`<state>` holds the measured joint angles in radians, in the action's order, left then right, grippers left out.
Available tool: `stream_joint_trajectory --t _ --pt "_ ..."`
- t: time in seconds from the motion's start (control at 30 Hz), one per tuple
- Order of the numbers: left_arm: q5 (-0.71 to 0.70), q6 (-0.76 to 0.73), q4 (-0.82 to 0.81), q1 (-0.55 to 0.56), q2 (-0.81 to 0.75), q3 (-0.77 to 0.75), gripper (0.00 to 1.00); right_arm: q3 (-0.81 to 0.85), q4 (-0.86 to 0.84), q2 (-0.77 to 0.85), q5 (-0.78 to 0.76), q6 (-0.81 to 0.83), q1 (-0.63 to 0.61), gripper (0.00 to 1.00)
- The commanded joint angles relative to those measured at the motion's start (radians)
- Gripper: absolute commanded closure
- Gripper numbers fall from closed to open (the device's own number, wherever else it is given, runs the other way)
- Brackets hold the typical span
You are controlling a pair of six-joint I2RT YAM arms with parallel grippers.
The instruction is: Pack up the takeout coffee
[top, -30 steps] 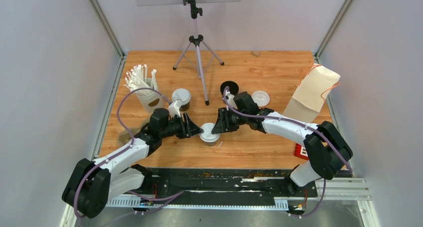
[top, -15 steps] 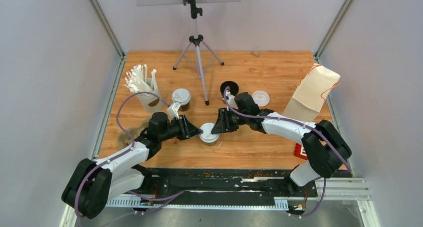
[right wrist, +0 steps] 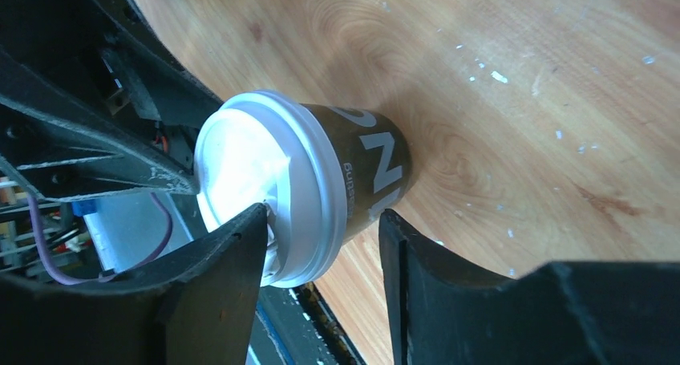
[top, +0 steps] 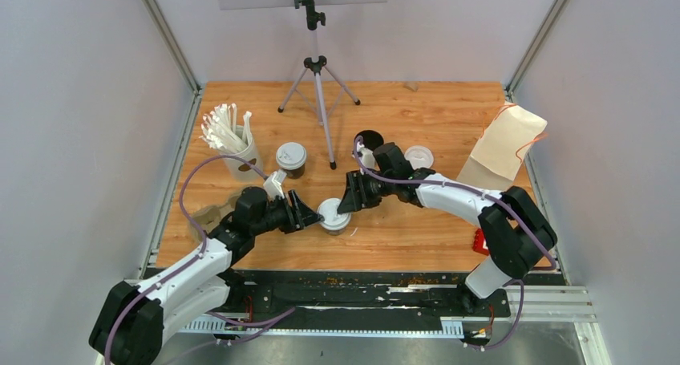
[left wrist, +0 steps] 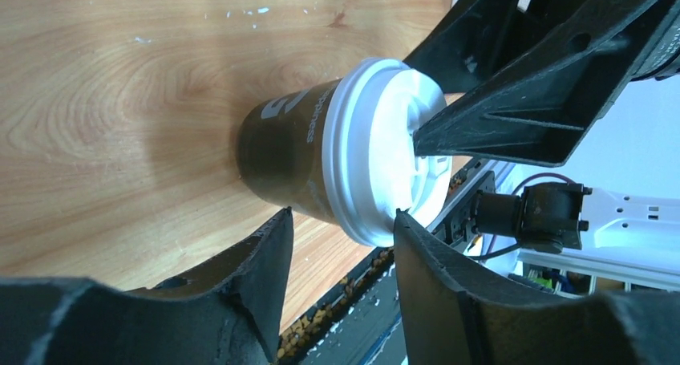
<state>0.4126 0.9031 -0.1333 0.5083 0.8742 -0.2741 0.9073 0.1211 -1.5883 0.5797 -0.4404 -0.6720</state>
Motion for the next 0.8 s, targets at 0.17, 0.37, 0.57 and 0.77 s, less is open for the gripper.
stream_joint_trajectory --t 0.17,0.37,0.57,0.77 --pt "-0.062 -0.134 0.282 0.002 -0.033 -0.170 0.38 0.162 0.263 0.046 -0.089 0.173 0.014 0.31" --pt "-0.174 -0.285 0.568 0.002 -0.081 -0.408 0.33 0.215 0.330 0.111 -0.173 0.261 -0.026 0.18" --pt "-0.419 -0.411 0.887 0.002 -0.145 -0.710 0.00 0.242 0.337 0.136 -0.359 0.289 -0.128 0.00" --pt "-0.593 -0.504 0.995 0.002 -0.280 -0.770 0.00 0.294 0.357 0.095 -0.477 0.338 -0.224 0.00"
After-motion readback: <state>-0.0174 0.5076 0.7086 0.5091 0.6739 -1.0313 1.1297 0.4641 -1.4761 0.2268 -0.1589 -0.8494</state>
